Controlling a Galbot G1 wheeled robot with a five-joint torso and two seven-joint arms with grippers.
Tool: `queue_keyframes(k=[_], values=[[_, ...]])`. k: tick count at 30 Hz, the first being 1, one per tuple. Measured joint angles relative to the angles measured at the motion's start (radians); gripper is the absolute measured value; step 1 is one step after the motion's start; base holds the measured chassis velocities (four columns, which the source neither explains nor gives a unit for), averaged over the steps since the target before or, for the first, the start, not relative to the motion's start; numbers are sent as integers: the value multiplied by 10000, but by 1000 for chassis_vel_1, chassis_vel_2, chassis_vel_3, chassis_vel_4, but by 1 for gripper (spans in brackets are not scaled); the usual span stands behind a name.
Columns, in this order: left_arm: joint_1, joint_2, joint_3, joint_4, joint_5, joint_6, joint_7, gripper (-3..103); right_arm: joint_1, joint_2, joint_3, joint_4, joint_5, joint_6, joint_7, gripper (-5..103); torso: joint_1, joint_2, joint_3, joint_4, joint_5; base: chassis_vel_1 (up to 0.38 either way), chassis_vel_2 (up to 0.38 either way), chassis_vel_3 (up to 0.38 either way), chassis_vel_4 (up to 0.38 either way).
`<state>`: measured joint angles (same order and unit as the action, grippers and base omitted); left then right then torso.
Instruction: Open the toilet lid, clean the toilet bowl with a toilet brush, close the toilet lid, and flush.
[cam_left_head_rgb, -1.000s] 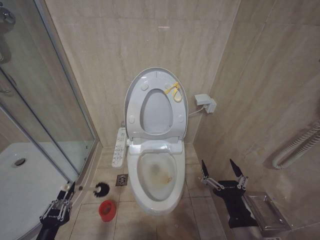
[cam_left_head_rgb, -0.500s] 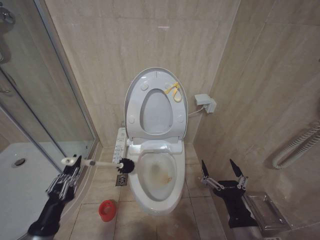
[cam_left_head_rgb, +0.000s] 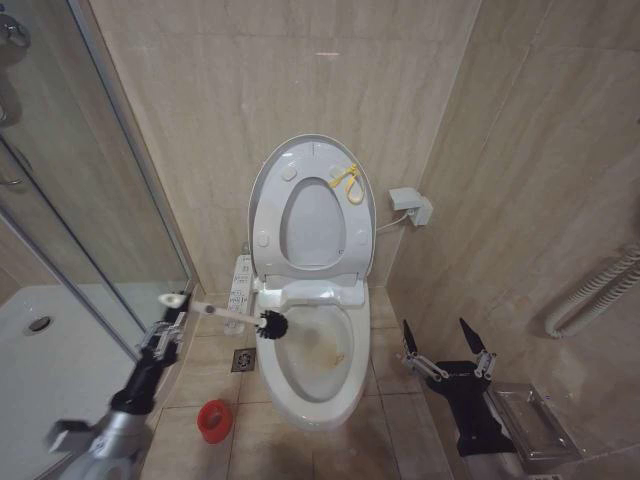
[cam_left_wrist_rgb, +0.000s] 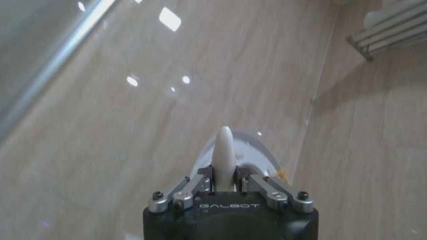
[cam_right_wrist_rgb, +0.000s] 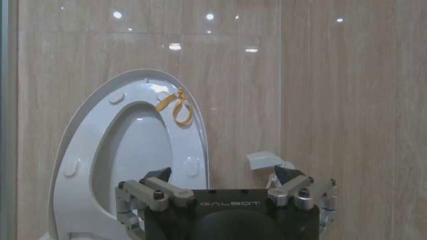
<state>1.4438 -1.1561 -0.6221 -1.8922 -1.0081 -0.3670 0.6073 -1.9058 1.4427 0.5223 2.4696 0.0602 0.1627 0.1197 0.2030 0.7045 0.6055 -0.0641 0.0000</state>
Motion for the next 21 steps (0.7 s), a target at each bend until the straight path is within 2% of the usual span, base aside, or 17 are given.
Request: queue_keyframes(k=[2, 3, 6, 7, 10, 11, 14, 21], values=[[-539, 64, 651, 592, 169, 11, -112, 21, 0, 0, 0, 0, 0, 0, 0, 100, 0, 0, 0, -2, 1, 0, 0, 0, 0], [-539, 64, 651, 592, 169, 11, -112, 21, 0, 0, 0, 0, 0, 0, 0, 100, 0, 0, 0, -2, 1, 0, 0, 0, 0], [-1518, 70, 1801, 1971, 883, -102, -325, 21, 0, 1, 0, 0, 0, 0, 0, 100, 0, 0, 1, 1, -1, 0, 0, 0, 0], [-1518, 70, 1801, 1971, 883, -102, -325, 21, 0, 1, 0, 0, 0, 0, 0, 100, 0, 0, 1, 1, -1, 0, 0, 0, 0], [-2623, -105, 2782, 3218, 1564, -268, -531, 21, 0, 0, 0, 0, -1, 0, 0, 100, 0, 0, 0, 1, 0, 0, 0, 0, 0], [-2623, -105, 2782, 3218, 1564, -268, -531, 21, 0, 0, 0, 0, -1, 0, 0, 100, 0, 0, 0, 1, 0, 0, 0, 0, 0], [-3564, -259, 3584, 4044, 1940, -368, -674, 21, 0, 0, 0, 0, 0, 0, 0, 100, 1, -1, 0, -2, 1, 0, 0, 0, 0], [-4699, -409, 4873, 5265, 2428, -404, -704, 21, 0, 0, 0, 0, 0, 0, 0, 100, 1, -1, -1, 0, 2, 0, 0, 0, 0]])
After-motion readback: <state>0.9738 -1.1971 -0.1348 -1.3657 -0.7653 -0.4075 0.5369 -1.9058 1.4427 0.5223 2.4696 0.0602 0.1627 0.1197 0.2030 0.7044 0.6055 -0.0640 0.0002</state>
